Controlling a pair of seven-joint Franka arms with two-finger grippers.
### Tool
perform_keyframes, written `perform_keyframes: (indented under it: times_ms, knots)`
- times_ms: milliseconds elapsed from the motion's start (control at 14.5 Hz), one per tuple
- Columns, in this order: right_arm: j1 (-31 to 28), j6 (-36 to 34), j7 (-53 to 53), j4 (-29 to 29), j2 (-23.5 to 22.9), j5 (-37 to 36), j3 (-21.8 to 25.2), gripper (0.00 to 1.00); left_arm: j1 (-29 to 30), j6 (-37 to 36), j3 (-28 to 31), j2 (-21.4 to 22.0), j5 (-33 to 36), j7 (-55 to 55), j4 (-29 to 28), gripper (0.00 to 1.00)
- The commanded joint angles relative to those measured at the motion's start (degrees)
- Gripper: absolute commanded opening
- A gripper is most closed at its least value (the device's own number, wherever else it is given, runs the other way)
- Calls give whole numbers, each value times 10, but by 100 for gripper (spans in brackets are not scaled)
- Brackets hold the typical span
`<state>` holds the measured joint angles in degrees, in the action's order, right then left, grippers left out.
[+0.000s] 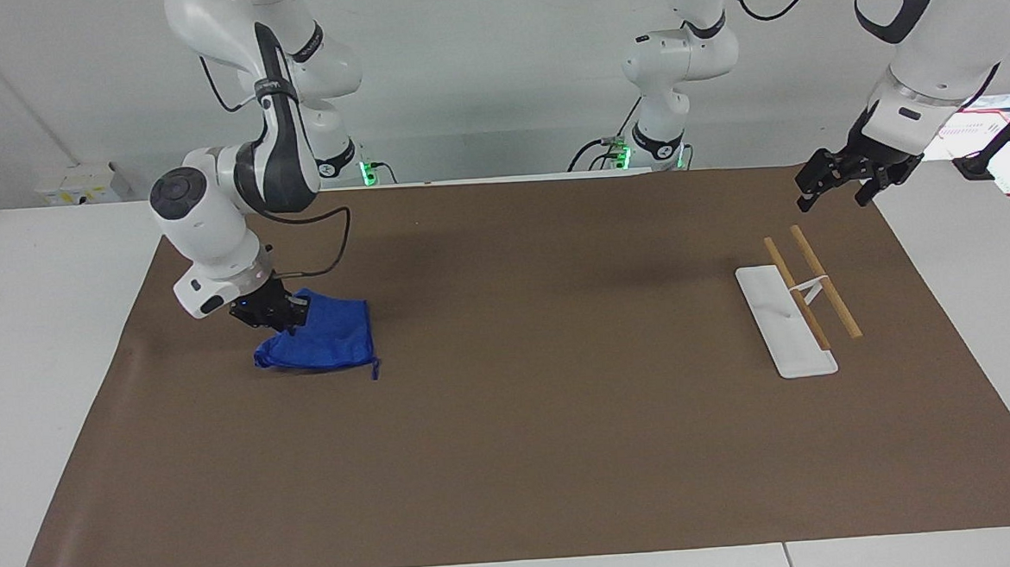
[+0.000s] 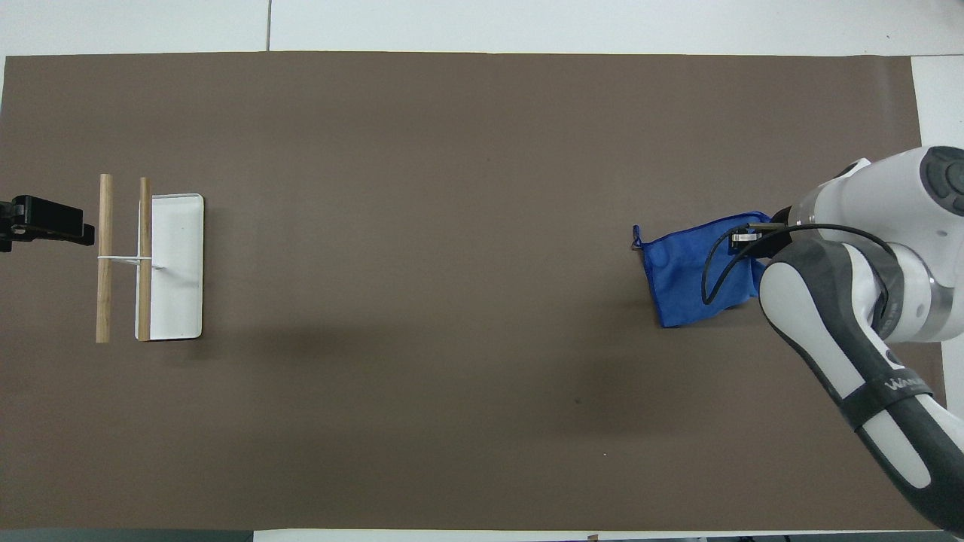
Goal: Right arm passes towel to left arm to hang
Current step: 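Lift the towel with the right gripper while the left gripper reaches forward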
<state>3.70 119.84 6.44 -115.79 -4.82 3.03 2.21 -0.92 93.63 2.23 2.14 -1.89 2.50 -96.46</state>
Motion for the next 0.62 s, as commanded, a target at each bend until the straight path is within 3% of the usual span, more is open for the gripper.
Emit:
perform_keyframes:
  times_ms: [0, 346, 553]
  knots:
    - [28, -80, 62, 92, -1, 4, -5, 0, 0, -3, -5, 1, 10, 2, 1, 100]
    - [81, -107, 203, 203, -14, 131, -13, 0, -5, 16, -12, 0, 7, -47, 0, 100]
    - [115, -46, 315, 221, -32, 251, -13, 0, -31, 30, -14, 4, 0, -118, -17, 100]
